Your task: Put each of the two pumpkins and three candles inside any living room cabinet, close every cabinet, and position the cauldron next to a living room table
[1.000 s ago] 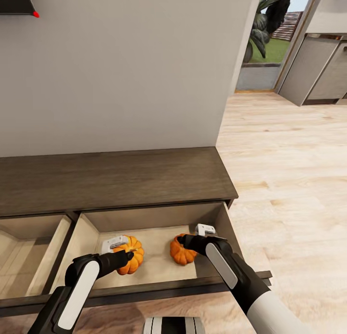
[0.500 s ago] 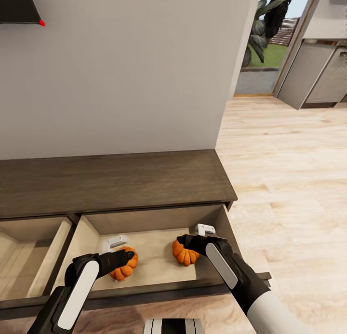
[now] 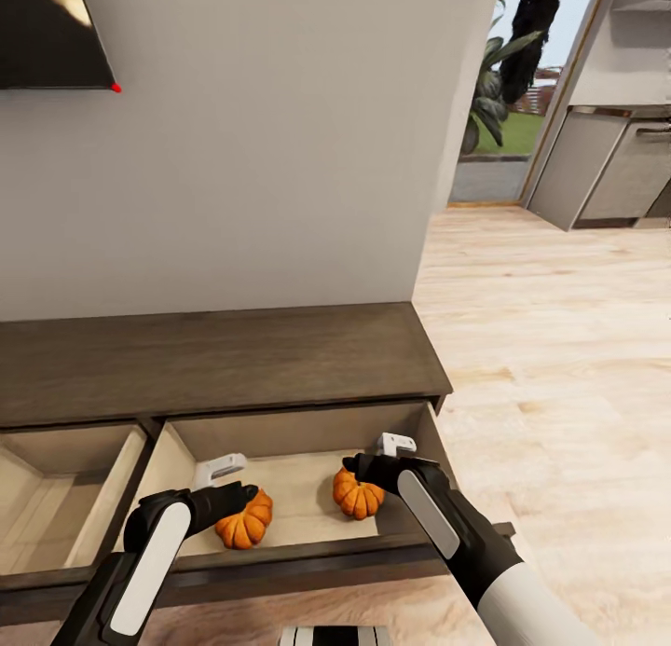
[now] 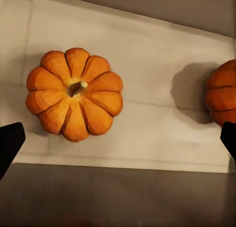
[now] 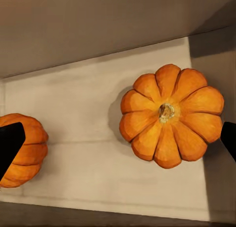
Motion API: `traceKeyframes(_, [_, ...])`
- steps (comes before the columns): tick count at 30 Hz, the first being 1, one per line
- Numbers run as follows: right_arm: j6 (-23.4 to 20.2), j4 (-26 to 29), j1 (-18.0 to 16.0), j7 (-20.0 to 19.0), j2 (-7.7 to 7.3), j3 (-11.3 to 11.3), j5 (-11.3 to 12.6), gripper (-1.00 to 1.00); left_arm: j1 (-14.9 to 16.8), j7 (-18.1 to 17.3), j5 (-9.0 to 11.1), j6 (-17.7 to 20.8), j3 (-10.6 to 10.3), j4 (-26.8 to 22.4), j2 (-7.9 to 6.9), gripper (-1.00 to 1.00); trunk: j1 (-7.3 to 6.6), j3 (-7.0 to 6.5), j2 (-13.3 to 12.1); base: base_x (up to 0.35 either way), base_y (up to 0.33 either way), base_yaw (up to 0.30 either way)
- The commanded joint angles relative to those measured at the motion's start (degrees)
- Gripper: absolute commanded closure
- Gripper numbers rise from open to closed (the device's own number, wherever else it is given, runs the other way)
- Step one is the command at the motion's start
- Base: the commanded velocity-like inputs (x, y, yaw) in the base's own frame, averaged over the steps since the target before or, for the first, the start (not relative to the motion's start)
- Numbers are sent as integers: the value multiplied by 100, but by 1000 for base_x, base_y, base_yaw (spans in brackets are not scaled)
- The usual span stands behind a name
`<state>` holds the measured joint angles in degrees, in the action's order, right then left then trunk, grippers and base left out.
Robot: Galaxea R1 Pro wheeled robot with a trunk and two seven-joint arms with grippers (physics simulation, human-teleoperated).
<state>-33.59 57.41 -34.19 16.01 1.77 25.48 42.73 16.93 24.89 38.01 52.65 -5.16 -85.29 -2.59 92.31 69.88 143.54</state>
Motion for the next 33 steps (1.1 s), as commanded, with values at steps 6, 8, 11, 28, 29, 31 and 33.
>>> traceKeyframes(6, [-7, 7, -4, 52, -3, 10, 60, -100, -3, 54, 60, 7, -3, -6, -7, -100, -18, -129, -6, -75, 8, 0])
traceKeyframes(8, [-7, 7, -3, 51, -7, 10, 60, -100, -6, 53, 58, 7, -3, -6, -10, -100, -23, -173, -9, -236, 62, 0])
traceKeyframes(11, [-7, 7, -3, 51, -10, 3, 71, -100, -4, 56, 59, 6, -3, -6, -11, -100, -30, -240, -13, -73, 20, 0])
traceKeyframes(28, [-7, 100, -3, 51, -19, -6, 98, -100, -3, 52, 67, 9, -1, -61, -14, -100, -154, -599, -195, -3, 1, 0])
traceKeyframes(29, [-7, 106, -3, 51, -19, -8, 105, -100, -5, 50, 67, 9, 14, -98, -18, -100, -176, -617, -235, 0, 0, 0])
traceKeyframes(31, [-7, 110, -2, 54, -19, -10, 110, -100, -9, 42, 70, 12, 102, -132, -19, -100, -220, -653, -315, 0, 0, 0])
traceKeyframes(33, [-7, 112, -2, 58, -18, -8, 112, -100, -13, 24, 86, 21, 259, -155, -18, -100, -264, -689, -396, 0, 0, 0])
